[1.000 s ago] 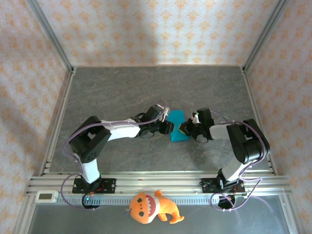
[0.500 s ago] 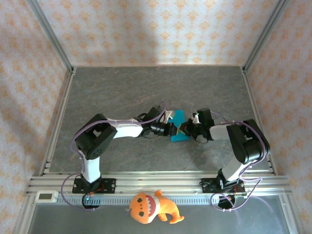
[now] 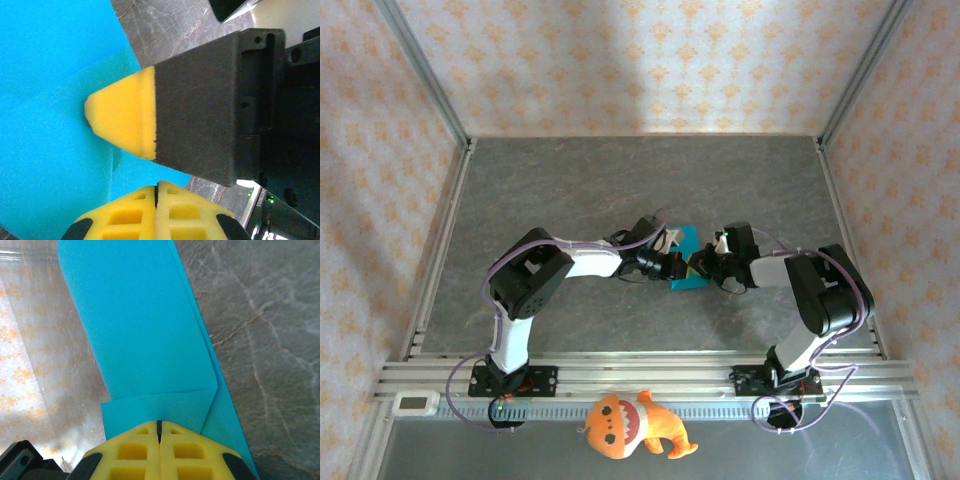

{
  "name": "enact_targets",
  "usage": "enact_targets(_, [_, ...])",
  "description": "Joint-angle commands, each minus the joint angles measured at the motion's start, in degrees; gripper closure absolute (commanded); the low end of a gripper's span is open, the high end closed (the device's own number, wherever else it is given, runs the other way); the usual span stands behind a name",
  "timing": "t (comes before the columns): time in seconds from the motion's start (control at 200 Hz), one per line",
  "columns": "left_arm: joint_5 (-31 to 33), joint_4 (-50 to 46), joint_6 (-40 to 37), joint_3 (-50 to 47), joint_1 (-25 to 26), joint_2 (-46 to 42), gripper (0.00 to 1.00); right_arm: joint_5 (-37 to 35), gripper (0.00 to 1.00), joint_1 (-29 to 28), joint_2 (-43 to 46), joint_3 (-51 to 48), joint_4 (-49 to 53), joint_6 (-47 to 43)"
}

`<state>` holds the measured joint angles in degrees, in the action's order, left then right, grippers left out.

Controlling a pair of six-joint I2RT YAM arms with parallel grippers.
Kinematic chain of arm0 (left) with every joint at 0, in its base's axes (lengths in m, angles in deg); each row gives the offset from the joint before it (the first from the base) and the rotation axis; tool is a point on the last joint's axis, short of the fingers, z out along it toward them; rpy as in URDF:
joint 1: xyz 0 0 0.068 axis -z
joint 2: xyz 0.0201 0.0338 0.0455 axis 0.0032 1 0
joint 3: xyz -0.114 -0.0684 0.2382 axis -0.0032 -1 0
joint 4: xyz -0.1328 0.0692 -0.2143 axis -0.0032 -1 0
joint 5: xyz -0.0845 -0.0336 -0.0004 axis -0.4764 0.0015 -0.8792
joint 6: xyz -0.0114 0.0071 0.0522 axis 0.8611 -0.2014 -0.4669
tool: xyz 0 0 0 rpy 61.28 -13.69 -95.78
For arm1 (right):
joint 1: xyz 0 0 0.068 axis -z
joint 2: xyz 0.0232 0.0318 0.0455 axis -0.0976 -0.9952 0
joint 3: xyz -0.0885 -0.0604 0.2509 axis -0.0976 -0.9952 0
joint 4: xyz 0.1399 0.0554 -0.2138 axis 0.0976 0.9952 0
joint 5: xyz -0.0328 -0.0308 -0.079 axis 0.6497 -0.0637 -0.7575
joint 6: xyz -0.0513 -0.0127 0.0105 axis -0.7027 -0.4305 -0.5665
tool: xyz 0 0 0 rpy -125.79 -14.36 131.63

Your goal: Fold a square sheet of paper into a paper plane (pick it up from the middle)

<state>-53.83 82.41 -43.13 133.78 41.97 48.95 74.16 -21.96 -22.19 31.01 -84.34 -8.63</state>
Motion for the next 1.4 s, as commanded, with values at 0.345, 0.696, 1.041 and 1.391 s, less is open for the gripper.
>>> enact_targets(0.345, [2.6, -4.0, -1.6, 0.4, -0.1, 1.5, 1.00, -5.0, 1.00, -0.3, -2.0, -2.5, 8.1, -0.3])
enact_targets(0.696, [3.6, -4.2, -2.1, -3.3, -0.1, 0.8, 1.00, -5.1, 1.00, -0.3, -2.5, -2.6, 8.2, -0.6])
enact_targets(1.041, [4.7, -6.3, -3.7, -5.5, 0.2, -3.4, 1.00, -5.1, 1.00, -0.2, -2.5, -2.5, 8.5, -0.8])
enact_targets(1.391, [2.1, -5.7, -3.4, 0.7, 1.2, -2.8, 1.00, -5.5, 1.00, -0.2, -2.4, -2.6, 8.7, -0.7])
